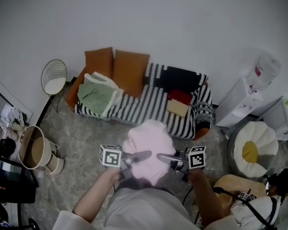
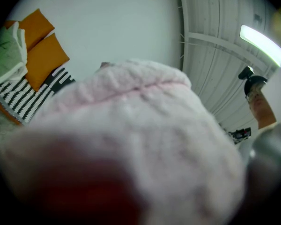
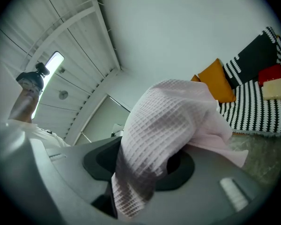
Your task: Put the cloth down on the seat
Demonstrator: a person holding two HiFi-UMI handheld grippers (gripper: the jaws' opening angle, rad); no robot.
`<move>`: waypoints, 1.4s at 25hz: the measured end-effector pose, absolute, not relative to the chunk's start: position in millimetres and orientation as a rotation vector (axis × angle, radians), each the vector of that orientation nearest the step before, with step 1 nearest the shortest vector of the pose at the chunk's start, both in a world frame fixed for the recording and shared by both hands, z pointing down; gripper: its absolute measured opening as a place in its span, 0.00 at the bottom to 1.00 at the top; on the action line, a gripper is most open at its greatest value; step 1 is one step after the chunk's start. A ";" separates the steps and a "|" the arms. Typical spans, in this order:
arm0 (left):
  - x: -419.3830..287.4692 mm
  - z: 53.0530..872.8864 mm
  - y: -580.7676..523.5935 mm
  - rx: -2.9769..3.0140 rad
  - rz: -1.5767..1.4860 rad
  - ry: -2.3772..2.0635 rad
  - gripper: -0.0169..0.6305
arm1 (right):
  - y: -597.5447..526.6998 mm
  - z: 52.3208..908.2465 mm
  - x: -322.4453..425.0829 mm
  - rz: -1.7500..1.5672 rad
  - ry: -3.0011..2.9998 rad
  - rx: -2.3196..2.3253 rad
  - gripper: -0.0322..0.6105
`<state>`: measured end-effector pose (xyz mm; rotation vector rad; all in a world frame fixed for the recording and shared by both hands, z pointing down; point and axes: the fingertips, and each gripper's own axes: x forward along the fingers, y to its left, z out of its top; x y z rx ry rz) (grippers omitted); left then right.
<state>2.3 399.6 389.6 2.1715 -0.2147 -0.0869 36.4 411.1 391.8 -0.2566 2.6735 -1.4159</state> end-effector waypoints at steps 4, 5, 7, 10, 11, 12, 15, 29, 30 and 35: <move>-3.8 394.9 382.8 2.161 -0.078 -0.205 0.33 | 394.4 397.6 29.7 -1.431 2.664 -0.267 0.35; -5.2 397.2 378.0 2.158 -0.076 -0.203 0.33 | 389.6 400.1 28.2 -1.436 2.662 -0.272 0.35; -6.5 402.4 367.0 2.154 -0.070 -0.198 0.33 | 378.9 405.4 26.6 -1.443 2.658 -0.285 0.35; -9.4 408.4 345.1 2.148 -0.060 -0.186 0.33 | 357.1 411.7 23.4 -1.457 2.638 -0.313 0.35; -11.8 409.6 336.7 2.143 -0.057 -0.181 0.33 | 348.9 412.8 21.0 -1.462 2.629 -0.320 0.35; -14.5 410.8 328.4 2.140 -0.053 -0.176 0.33 | 340.8 413.4 18.4 -1.465 2.622 -0.326 0.35; -21.4 411.8 302.3 2.136 -0.043 -0.155 0.33 | 315.5 414.3 11.4 -1.471 2.609 -0.339 0.35; -55.7 432.7 178.2 2.082 0.019 -0.044 0.34 | 194.2 437.4 -24.3 -1.538 2.519 -0.469 0.36; -58.2 433.8 169.0 2.080 0.026 -0.037 0.34 | 185.3 438.9 -26.9 -1.541 2.513 -0.478 0.36; -71.3 435.0 129.8 2.081 0.054 -0.001 0.34 | 147.4 440.5 -40.4 -1.531 2.494 -0.519 0.36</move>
